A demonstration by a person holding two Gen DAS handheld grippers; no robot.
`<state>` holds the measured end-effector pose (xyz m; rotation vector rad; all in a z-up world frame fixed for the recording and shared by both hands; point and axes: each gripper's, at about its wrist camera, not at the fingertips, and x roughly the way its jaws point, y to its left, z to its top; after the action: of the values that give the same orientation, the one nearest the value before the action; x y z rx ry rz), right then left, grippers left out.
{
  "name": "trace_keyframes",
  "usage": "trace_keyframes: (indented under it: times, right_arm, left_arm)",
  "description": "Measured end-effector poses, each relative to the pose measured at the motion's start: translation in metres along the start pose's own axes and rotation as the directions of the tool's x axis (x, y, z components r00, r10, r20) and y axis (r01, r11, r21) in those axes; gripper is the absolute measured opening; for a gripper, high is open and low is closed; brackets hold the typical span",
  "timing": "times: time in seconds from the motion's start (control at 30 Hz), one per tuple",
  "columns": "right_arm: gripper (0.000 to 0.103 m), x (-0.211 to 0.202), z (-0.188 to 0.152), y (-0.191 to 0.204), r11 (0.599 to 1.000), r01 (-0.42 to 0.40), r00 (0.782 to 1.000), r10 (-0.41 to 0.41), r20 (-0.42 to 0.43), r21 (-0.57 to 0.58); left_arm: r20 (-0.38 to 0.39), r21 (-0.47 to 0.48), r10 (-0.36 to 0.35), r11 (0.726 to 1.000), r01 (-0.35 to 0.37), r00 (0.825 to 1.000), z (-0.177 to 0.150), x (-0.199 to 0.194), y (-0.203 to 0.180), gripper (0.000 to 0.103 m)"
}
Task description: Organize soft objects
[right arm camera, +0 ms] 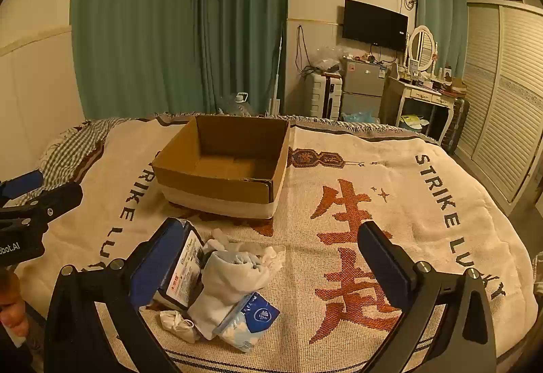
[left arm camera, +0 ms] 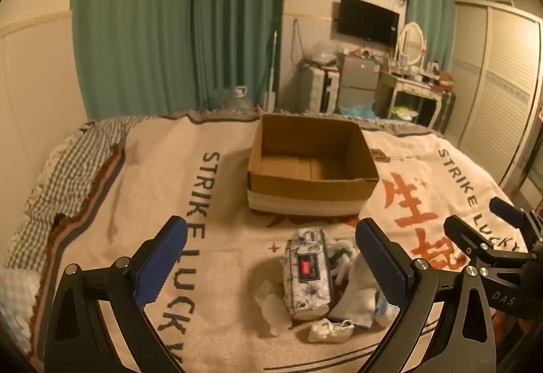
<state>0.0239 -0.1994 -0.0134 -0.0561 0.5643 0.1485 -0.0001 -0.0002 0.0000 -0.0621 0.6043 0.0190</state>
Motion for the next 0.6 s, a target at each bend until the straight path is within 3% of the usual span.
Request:
trace_keyframes:
  times: [0.6]
  right_arm:
    - [0.103, 0.0006, -0.0014, 0.0001, 1.000, -0.001, 1.000, 0.001, 0.001, 0.003]
  left_arm:
    - [-0.001, -0.001, 0.002, 1.000, -0.002, 1.000, -0.0006, -0.0002, -0.0010, 0.101]
